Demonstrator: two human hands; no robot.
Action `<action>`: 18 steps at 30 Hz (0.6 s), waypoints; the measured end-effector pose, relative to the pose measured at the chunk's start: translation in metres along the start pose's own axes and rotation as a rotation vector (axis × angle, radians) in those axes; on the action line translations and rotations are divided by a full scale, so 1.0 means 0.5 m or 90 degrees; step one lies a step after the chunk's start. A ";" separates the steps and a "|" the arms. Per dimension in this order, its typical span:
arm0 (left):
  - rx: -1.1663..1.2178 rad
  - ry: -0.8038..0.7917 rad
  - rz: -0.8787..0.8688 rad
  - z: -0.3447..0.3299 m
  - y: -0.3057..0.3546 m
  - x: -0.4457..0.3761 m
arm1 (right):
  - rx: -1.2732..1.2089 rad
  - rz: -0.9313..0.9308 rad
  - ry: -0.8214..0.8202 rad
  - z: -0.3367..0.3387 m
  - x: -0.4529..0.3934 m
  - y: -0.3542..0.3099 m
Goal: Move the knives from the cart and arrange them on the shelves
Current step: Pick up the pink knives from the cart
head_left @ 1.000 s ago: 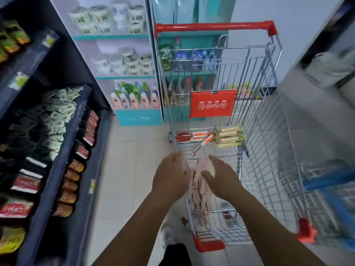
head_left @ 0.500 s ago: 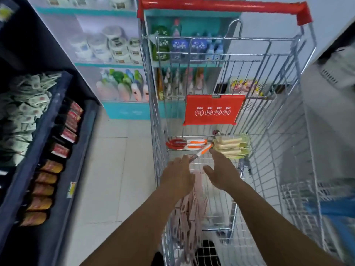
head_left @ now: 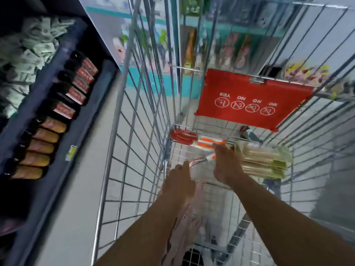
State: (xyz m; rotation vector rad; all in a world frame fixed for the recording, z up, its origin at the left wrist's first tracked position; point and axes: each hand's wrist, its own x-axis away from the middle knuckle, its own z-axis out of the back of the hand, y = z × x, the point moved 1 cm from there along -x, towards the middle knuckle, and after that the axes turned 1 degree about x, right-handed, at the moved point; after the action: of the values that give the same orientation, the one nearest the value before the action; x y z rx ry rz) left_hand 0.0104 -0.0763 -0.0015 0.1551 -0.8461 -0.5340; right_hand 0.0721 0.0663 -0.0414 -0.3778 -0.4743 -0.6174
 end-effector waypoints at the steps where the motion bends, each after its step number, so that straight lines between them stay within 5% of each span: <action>1: 0.003 -0.001 0.005 -0.010 -0.002 -0.010 | 0.008 -0.002 0.004 -0.007 -0.016 0.002; 11: 0.095 0.020 0.056 -0.064 -0.026 -0.085 | 0.104 -0.012 0.050 -0.039 -0.111 0.020; 18: 0.313 -0.045 0.094 -0.095 -0.001 -0.097 | 0.084 0.005 0.033 -0.063 -0.114 0.010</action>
State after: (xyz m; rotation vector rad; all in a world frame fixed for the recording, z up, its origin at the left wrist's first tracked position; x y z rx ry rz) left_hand 0.0193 -0.0558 -0.0658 0.5210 -1.0382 -0.1862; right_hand 0.0441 0.0812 -0.0982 -0.2379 -0.4619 -0.5842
